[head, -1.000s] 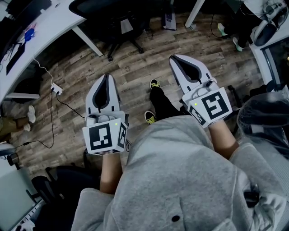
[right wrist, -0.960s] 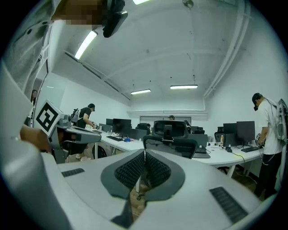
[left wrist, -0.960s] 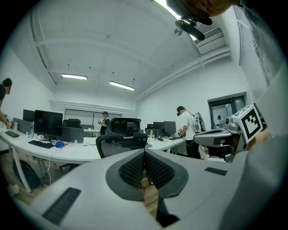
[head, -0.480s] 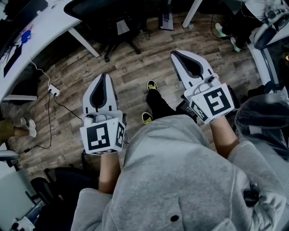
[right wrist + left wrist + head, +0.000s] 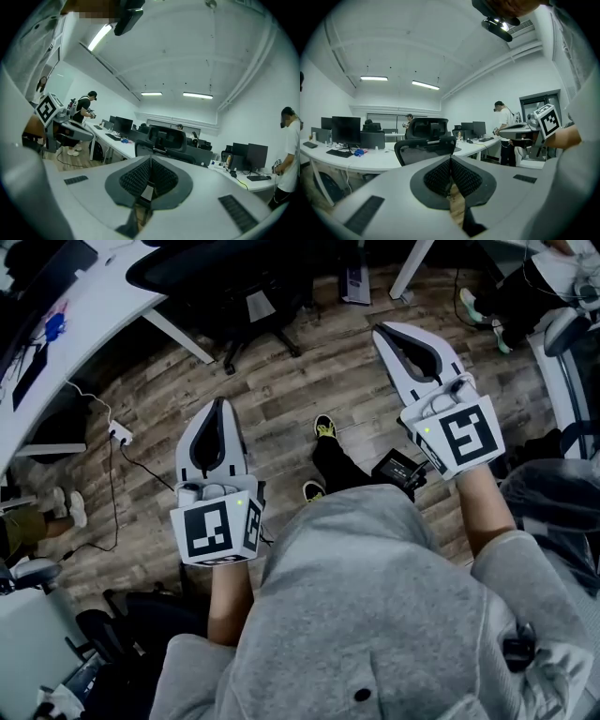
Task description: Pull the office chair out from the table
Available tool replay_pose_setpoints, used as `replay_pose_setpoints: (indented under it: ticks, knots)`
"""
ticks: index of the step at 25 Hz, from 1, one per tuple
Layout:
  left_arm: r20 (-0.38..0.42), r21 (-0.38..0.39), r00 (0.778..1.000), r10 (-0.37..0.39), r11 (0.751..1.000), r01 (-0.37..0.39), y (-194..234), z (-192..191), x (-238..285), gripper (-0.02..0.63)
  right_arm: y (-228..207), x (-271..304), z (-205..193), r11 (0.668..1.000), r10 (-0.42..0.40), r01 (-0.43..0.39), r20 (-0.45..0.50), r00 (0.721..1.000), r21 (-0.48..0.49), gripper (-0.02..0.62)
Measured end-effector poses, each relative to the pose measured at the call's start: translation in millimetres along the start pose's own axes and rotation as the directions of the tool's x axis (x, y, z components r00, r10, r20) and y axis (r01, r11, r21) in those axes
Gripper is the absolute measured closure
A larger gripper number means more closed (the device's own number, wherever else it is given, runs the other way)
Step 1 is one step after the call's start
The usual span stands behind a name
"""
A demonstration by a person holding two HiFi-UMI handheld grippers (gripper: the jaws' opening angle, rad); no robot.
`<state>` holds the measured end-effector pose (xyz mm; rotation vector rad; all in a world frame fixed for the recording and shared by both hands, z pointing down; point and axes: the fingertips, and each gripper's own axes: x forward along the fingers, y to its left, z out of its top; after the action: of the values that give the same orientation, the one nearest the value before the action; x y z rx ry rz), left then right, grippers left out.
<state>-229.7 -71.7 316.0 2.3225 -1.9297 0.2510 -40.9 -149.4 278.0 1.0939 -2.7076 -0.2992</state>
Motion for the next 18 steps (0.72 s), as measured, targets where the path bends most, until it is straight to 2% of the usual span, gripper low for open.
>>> replay_pose_setpoints:
  ticks: [10,18]
  knots:
    - [-0.036,0.032,0.999,0.021,0.999,-0.02,30,19,96,0.595,-54,71,-27,0.998,0.018,-0.016,-0.02,1.0,0.061,0.566]
    - [-0.04,0.059,0.998,0.055,0.997,-0.053,48,40,146,0.595,-94,118,-25,0.997,0.04,-0.04,0.0,0.999,0.07,0.566]
